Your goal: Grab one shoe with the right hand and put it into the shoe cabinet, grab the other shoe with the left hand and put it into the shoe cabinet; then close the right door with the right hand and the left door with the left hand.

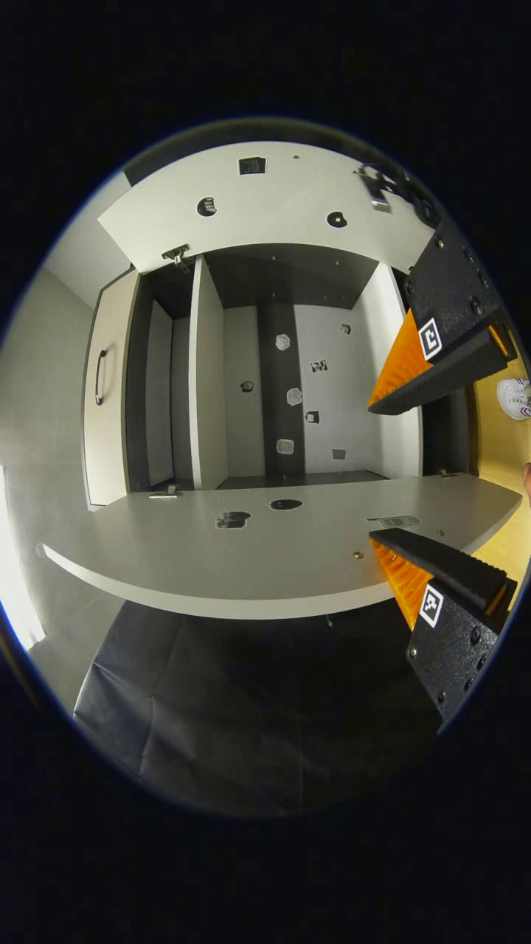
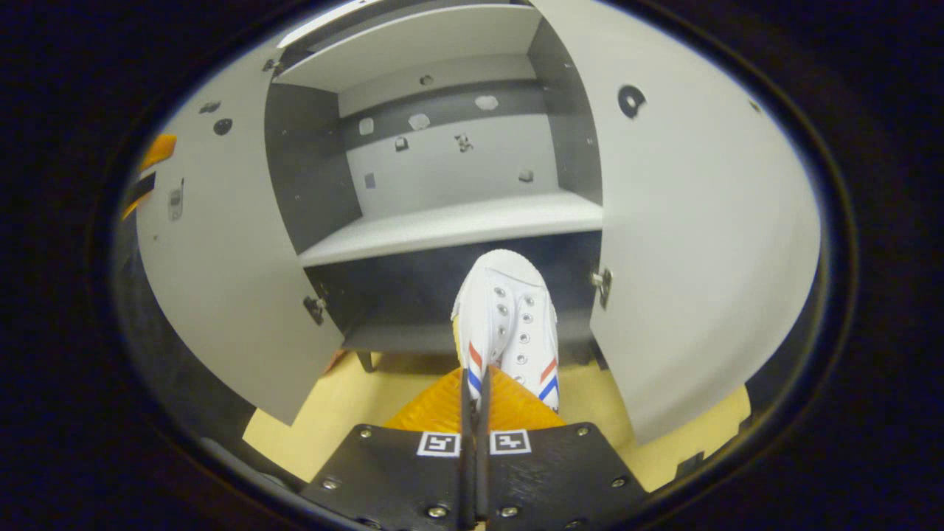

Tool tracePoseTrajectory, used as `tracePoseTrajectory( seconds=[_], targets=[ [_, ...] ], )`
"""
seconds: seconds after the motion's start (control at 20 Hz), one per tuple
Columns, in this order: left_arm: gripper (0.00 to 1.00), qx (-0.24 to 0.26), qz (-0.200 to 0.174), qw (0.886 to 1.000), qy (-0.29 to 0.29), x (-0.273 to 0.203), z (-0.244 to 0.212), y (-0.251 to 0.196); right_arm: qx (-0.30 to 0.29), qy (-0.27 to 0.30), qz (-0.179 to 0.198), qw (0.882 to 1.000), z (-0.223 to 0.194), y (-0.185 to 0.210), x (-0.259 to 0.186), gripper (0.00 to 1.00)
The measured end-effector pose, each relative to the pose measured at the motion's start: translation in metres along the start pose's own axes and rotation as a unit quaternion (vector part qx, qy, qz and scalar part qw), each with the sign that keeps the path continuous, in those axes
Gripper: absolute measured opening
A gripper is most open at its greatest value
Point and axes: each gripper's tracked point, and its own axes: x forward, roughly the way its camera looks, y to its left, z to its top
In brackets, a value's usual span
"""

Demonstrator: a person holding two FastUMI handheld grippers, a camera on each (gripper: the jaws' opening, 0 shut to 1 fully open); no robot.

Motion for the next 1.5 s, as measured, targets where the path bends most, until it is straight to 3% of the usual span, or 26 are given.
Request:
tracePoseTrajectory(
  seconds=[0.2, 0.4, 0.65, 1.05, 1.3, 1.4, 1.45, 1.5],
  targets=[
    [0.94, 0.000, 0.001, 1.000, 0.001, 0.000, 0.000, 0.001, -0.018, -0.059, 0.020, 0.998, 0.079, 0.013, 0.023, 0.00],
    [0.94, -0.001, 0.003, 1.000, 0.002, 0.000, 0.000, 0.001, -0.050, -0.102, 0.009, 0.994, 0.147, 0.012, 0.063, 0.00],
    [0.94, -0.015, -0.001, 1.000, 0.002, 0.000, 0.002, 0.002, -0.070, -0.110, -0.019, 0.991, 0.203, -0.002, 0.126, 0.00],
    [0.94, -0.015, -0.008, 1.000, 0.006, 0.001, 0.003, 0.001, -0.065, -0.074, -0.036, 0.994, 0.201, -0.011, 0.199, 0.00],
    [0.94, -0.013, -0.014, 1.000, 0.002, 0.002, 0.003, 0.000, -0.062, -0.055, -0.038, 0.996, 0.188, -0.010, 0.221, 0.01],
    [0.94, -0.009, -0.017, 1.000, 0.001, 0.002, 0.003, 0.000, -0.070, -0.053, -0.031, 0.996, 0.184, -0.006, 0.217, 0.06],
    [0.94, -0.009, -0.019, 1.000, 0.000, 0.003, 0.003, -0.001, -0.072, -0.059, -0.031, 0.995, 0.187, -0.001, 0.216, 0.13],
    [0.94, -0.008, -0.019, 1.000, 0.000, 0.003, 0.003, -0.001, -0.083, -0.071, -0.041, 0.993, 0.193, -0.005, 0.209, 0.12]
  ],
)
